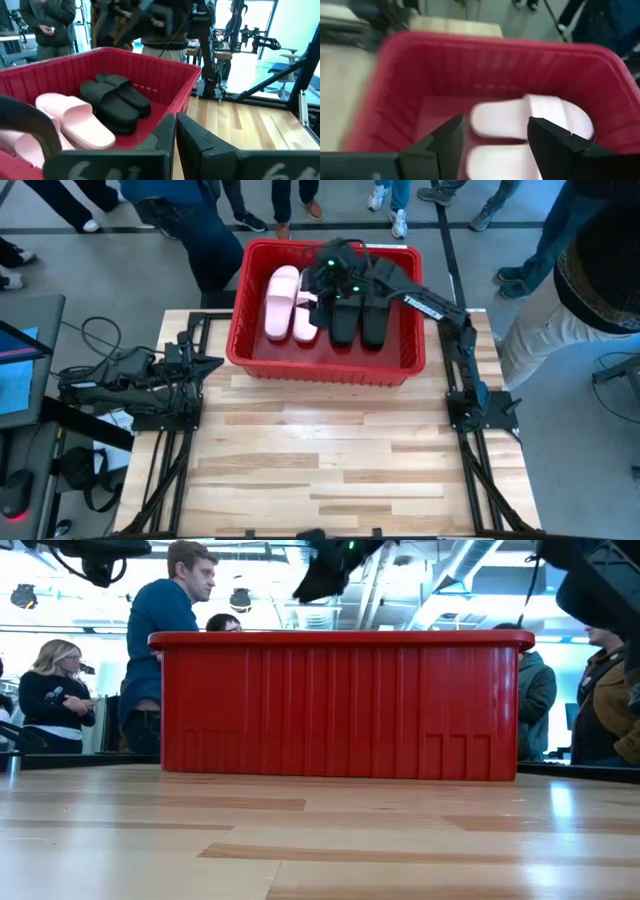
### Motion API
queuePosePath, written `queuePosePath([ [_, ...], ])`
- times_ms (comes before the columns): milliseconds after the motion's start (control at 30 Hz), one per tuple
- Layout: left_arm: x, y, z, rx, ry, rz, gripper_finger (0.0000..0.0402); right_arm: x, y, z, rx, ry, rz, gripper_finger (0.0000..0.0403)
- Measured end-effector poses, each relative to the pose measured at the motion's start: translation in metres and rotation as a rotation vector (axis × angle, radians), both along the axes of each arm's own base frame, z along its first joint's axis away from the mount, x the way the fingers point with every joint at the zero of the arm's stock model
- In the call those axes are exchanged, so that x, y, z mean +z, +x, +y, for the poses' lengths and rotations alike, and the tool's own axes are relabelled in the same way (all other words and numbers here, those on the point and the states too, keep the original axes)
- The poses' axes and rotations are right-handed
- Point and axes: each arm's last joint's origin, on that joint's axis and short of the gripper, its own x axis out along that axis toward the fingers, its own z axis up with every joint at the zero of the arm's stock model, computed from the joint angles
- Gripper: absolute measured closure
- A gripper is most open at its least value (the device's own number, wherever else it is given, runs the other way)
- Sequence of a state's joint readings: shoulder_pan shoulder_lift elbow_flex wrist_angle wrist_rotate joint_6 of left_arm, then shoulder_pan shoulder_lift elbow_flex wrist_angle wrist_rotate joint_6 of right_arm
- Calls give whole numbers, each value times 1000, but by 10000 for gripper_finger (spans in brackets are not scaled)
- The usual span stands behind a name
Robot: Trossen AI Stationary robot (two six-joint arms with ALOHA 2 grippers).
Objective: Pick and place slides into bin
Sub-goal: Return to Home Position
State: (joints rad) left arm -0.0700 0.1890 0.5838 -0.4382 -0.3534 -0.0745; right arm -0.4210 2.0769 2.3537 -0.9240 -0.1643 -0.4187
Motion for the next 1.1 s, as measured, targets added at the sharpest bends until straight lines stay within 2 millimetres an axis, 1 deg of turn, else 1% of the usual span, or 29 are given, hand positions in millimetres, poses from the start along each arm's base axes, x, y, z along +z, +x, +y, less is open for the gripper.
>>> queuePosePath([
  [200, 7, 0, 0, 2, 32, -63, 398, 33, -21, 32, 34, 42, -45, 204],
  [333, 11, 0, 0, 3, 44, -105, 398, 48, -34, 50, 54, 62, -56, 206],
  [533, 16, 0, 0, 3, 58, -148, 398, 62, -50, 69, 80, 76, -54, 212],
  [700, 20, 7, -1, 0, 83, -162, 398, 74, -60, 81, 129, 100, -90, 220],
  [900, 20, 18, -1, -2, 94, -132, 398, 88, -73, 95, 157, 94, -135, 237],
  [1100, 21, 22, -2, -3, 102, -131, 398, 101, -90, 112, 180, 106, -174, 252],
])
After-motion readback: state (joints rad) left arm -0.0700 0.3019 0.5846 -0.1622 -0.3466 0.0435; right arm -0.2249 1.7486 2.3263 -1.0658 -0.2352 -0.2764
